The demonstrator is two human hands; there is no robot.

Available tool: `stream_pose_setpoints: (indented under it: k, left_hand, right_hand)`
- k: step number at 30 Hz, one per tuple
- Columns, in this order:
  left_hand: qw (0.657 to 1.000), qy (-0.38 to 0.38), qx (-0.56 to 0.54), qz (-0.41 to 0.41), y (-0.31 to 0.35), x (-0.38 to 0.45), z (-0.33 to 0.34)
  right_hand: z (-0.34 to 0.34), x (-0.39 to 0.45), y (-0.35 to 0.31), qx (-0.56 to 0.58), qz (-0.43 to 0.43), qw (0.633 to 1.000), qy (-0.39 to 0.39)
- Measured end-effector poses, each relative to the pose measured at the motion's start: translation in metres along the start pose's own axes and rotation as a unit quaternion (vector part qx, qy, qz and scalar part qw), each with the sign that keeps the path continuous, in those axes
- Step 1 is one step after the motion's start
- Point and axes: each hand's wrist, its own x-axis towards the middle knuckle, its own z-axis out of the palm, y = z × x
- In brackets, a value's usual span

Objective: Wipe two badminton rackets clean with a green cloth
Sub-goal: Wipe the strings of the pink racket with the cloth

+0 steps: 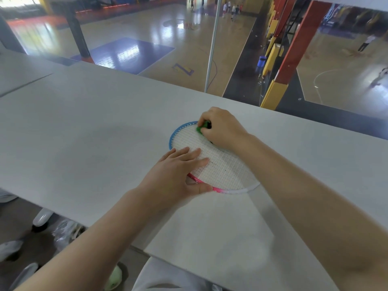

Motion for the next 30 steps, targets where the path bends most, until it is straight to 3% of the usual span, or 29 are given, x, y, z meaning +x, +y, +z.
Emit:
stream_pose_setpoints:
  k: [4, 8, 21, 25, 30]
  left_hand:
    - [1.000, -0.007, 0.009, -0.001, 0.003, 0.000, -0.003]
    - [1.000, -0.006, 0.018, -0.011, 0.004, 0.000, -0.002]
    - [1.000, -0.004, 0.000, -0.019, 0.008, -0.002, -0.003]
    - [1.000, -0.004, -0.017, -0.014, 0.006, -0.004, -0.002]
    - [1.000, -0.002, -0.023, -0.006, 0.002, -0.003, 0.000]
  right_hand:
    - [0.011, 0.017, -0.008, -0.010, -0.001, 1.000, 0.011]
    - [-0.001, 0.007, 0.003, 0.002, 0.016, 1.000, -0.024]
    - [-0.066, -0.106, 0.063, -0.054, 0.109, 0.988, -0.092]
    - [-0.063, -0.105, 0.058, -0.073, 0.092, 0.989, -0.089]
    - [-0.045, -0.073, 0.043, -0.012, 0.054, 0.997, -0.046]
